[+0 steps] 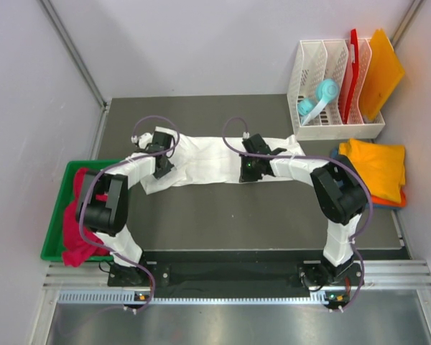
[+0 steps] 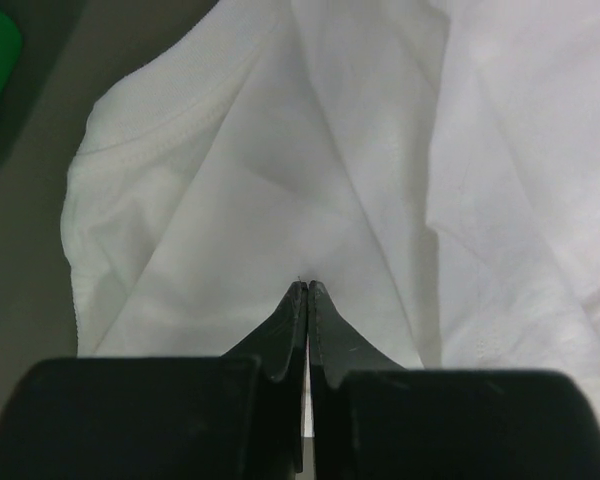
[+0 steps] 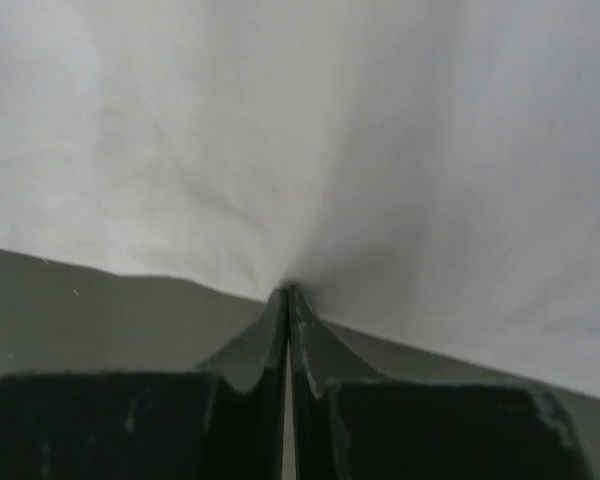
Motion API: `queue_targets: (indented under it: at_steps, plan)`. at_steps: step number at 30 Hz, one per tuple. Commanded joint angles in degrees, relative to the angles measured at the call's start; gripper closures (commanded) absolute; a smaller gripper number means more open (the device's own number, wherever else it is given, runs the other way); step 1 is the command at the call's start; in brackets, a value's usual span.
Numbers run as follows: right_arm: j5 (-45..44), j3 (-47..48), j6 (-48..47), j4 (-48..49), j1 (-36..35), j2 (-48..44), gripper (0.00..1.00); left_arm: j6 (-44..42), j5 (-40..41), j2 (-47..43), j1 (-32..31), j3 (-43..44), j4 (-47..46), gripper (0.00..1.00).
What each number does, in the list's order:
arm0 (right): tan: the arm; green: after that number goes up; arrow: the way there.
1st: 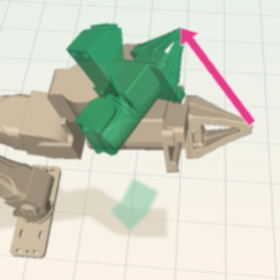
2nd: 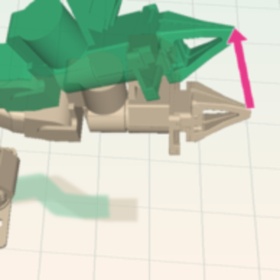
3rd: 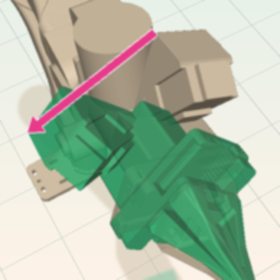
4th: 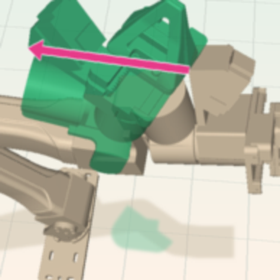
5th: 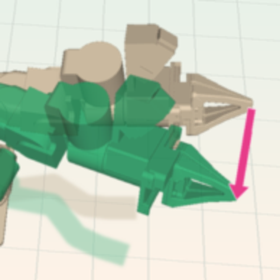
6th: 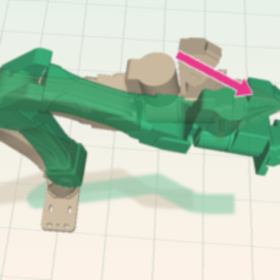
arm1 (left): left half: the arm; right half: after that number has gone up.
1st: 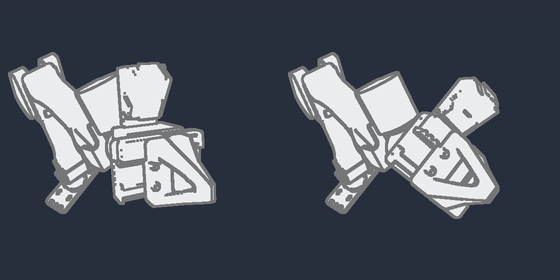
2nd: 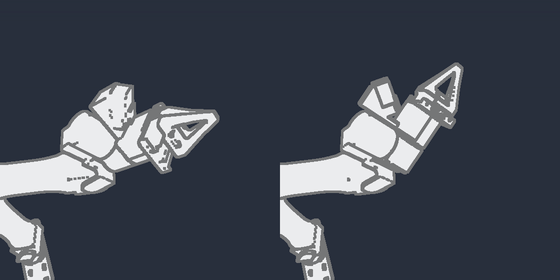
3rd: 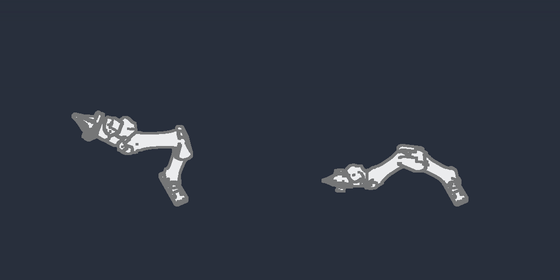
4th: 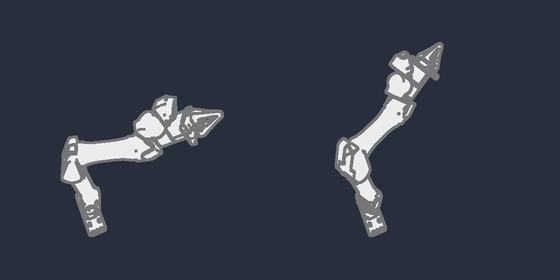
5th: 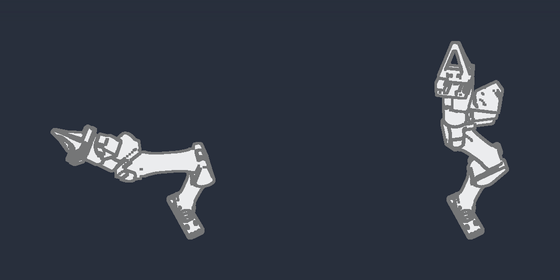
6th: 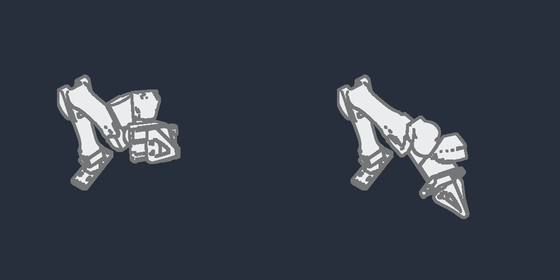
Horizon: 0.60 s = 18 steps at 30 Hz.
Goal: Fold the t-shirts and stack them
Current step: Fold the tshirt
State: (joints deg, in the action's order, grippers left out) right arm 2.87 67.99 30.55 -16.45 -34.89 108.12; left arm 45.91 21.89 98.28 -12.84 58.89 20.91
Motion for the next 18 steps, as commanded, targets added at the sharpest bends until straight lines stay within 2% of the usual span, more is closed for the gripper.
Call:
queue_targets:
  at_steps: [1,7,18]
  plan:
    - [1.16,-0.84,2.15,1.77,1.67,3.58,1.0,-0.73,1.31,0.59,0.1,2.97,-1.13,0.96]
    - [2.31,-2.59,2.68,3.17,2.11,4.03,1.0,-1.0,1.31,2.88,0.54,5.87,-0.69,0.93]
    - [2.75,-5.32,1.8,2.74,2.29,2.28,1.0,0.05,-0.09,12.11,1.42,13.7,0.01,0.93]
